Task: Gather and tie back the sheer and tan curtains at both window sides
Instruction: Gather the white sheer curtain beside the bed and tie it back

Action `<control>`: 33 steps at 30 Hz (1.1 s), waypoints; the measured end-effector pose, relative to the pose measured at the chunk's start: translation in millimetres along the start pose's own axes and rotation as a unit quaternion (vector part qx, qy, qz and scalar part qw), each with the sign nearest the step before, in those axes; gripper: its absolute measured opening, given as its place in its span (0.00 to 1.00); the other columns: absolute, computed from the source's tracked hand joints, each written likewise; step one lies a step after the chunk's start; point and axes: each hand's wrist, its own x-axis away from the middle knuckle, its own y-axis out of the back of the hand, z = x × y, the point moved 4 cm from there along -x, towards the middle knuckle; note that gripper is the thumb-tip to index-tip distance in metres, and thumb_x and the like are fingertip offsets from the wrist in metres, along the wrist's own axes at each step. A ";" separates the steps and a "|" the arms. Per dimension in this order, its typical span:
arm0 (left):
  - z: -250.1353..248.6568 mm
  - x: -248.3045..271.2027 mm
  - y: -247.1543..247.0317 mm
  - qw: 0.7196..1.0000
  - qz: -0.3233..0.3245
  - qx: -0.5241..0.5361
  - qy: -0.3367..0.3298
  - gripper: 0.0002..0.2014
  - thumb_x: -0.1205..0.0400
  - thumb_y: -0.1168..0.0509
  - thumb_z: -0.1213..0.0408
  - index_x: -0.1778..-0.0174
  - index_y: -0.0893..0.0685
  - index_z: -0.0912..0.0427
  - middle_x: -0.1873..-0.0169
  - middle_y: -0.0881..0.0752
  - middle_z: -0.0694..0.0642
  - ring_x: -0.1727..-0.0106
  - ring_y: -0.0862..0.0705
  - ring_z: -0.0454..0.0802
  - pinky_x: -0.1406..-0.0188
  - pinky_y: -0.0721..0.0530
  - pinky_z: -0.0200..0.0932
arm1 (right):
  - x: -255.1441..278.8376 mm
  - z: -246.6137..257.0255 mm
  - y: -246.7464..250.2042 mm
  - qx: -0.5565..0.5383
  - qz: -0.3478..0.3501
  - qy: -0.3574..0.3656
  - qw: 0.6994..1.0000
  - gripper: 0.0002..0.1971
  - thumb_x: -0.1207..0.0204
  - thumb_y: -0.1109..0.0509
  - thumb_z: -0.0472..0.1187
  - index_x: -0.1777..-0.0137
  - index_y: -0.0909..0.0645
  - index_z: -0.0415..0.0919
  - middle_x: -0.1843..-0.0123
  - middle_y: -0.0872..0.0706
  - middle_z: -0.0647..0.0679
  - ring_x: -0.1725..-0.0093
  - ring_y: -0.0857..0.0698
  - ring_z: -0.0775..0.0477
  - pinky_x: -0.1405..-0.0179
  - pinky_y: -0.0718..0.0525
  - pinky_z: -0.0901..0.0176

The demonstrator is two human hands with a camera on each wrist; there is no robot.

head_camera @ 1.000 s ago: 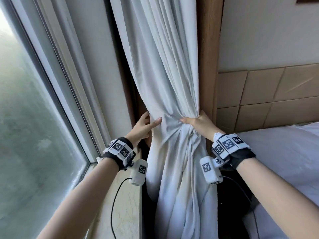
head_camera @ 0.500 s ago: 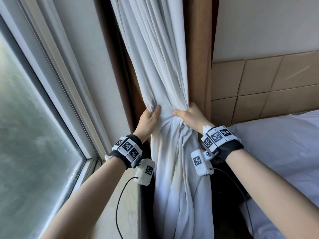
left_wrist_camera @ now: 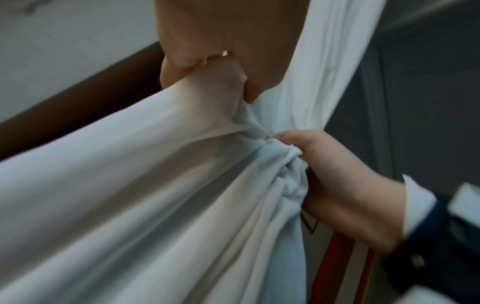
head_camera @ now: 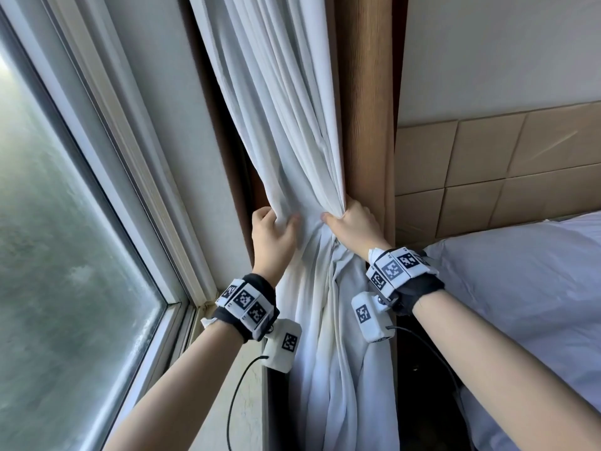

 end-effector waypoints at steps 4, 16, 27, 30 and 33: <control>7.9 -4.7 6.4 0.974 0.061 0.190 0.103 0.08 0.23 0.31 0.62 0.53 0.14 0.63 0.54 0.11 0.63 0.54 0.12 0.57 0.50 0.14 0.58 | 0.9 -0.6 2.0 0.008 0.006 -0.008 1.000 0.18 0.26 0.32 0.53 0.39 0.18 0.47 0.45 0.10 0.44 0.44 0.15 0.34 0.42 0.16 0.47; -14.9 34.3 -11.2 0.997 0.036 0.057 -0.046 0.13 0.12 0.45 0.60 0.62 0.33 0.60 0.70 0.28 0.46 0.69 0.30 0.39 0.65 0.28 0.40 | -1.2 0.3 0.9 0.009 0.000 -0.001 1.000 0.17 0.26 0.33 0.51 0.38 0.20 0.50 0.45 0.11 0.45 0.44 0.15 0.34 0.44 0.17 0.48; -42.2 13.8 -43.1 0.957 0.141 -0.230 -0.110 0.09 0.17 0.48 0.64 0.63 0.30 0.61 0.71 0.19 0.60 0.73 0.19 0.60 0.74 0.25 0.47 | -1.8 -5.6 2.0 -0.023 0.005 -0.009 1.000 0.21 0.25 0.35 0.57 0.35 0.20 0.51 0.43 0.11 0.47 0.42 0.15 0.38 0.40 0.17 0.47; -33.9 14.1 -39.5 0.968 0.178 -0.159 -0.082 0.14 0.14 0.51 0.63 0.63 0.29 0.62 0.78 0.17 0.63 0.79 0.15 0.56 0.76 0.17 0.50 | -3.7 -9.6 1.5 -0.047 0.020 -0.015 0.999 0.24 0.28 0.35 0.63 0.36 0.19 0.52 0.45 0.11 0.51 0.43 0.14 0.44 0.38 0.17 0.47; -27.7 19.7 -37.4 0.965 0.204 -0.133 -0.094 0.07 0.14 0.50 0.66 0.52 0.27 0.60 0.76 0.15 0.61 0.75 0.13 0.54 0.66 0.14 0.54 | -3.7 -8.1 -0.5 -0.070 0.035 -0.017 0.997 0.36 0.36 0.35 0.76 0.35 0.19 0.52 0.44 0.11 0.55 0.42 0.14 0.49 0.36 0.18 0.49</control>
